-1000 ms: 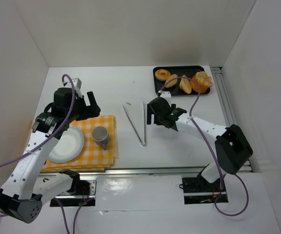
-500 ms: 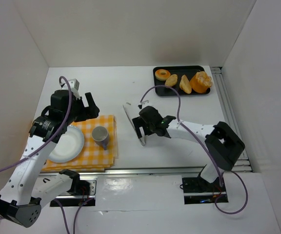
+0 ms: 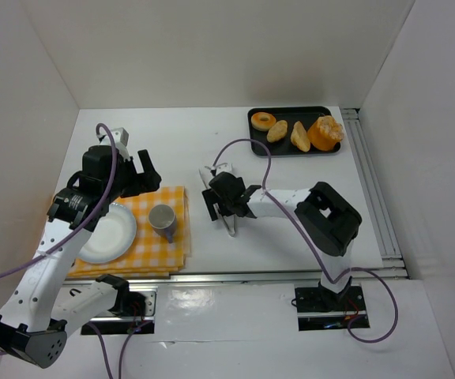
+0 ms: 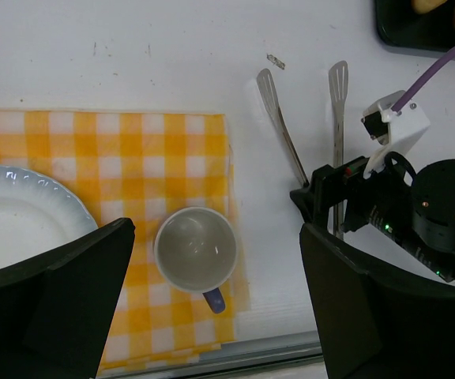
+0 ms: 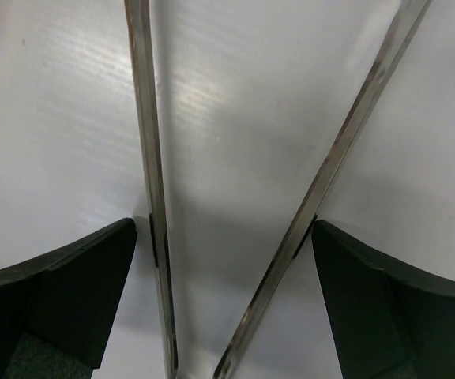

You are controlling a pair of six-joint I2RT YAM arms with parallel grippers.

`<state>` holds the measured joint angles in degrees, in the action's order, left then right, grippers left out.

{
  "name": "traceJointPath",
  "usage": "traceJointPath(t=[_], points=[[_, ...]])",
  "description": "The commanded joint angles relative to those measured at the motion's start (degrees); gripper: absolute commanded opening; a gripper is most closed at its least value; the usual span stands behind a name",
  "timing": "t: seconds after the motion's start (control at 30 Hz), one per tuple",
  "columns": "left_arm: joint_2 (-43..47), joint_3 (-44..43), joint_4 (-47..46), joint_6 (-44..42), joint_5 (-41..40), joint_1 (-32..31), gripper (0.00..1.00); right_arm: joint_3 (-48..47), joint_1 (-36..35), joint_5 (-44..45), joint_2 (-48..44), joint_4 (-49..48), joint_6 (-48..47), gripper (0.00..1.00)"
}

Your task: Place the bread

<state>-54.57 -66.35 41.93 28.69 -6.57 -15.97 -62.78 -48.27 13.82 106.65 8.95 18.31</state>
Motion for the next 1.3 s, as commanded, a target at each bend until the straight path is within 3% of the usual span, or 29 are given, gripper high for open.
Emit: traceJointPath(t=[0.0, 0.1, 0.2, 0.23, 0.37, 0.4, 0.43, 0.57, 0.77, 1.07, 1.17, 1.27], points=[[0.34, -0.01, -1.94, 0.05, 0.15, -0.29, 0.99, -1.72, -0.51, 4.54, 3.12, -4.72, 3.57, 0.99], [0.34, -0.01, -1.94, 0.05, 0.15, -0.29, 0.99, -1.73, -0.51, 6.12, 4.18, -6.22, 4.89, 0.92], [0.34, -0.01, -2.47, 0.05, 0.15, -0.29, 0.99, 0.37, -0.51, 6.65, 2.25, -7.98, 6.3, 0.71], [0.34, -0.01, -2.47, 0.05, 0.15, -0.29, 0.99, 0.38, -0.51, 6.65, 2.25, -7.98, 6.3, 0.57], [0.34, -0.01, -2.47, 0.05, -0.46, -0.29, 0.99, -0.58, -0.51, 7.18, 0.14, -6.67, 5.78, 0.31], [0.86, -0.01, -2.47, 0.05, -0.46, -0.29, 0.99, -1.28, -0.51, 7.96, -0.99, -5.53, 5.78, 0.2], [0.86, -0.01, -2.47, -0.47, -0.46, -0.29, 0.99, -1.98, -0.51, 7.97, -1.96, -4.22, 5.78, 0.17], [0.86, -0.8, -1.94, -0.47, -0.46, -0.29, 0.99, -4.01, -0.51, 8.59, -8.03, -0.7, 4.72, 0.17], [1.39, -1.94, -1.94, -1.0, -1.08, -0.29, 0.99, -8.84, 8.97, 3.41, -15.85, 4.67, 3.67, 0.18], [0.25, -1.94, -2.47, -1.0, 1.2, -0.29, 0.99, -22.19, 29.36, -14.25, -8.31, 11.08, 2.88, 0.25], [0.25, -1.94, -2.47, -1.0, 1.73, 0.23, 0.99, -24.91, 33.41, -19.0, -5.32, 11.09, 4.19, 0.38], [0.95, -2.47, -1.85, -1.0, 1.73, 0.23, 0.99, -26.59, 36.04, -21.11, -3.03, 11.09, 4.81, 0.42]])
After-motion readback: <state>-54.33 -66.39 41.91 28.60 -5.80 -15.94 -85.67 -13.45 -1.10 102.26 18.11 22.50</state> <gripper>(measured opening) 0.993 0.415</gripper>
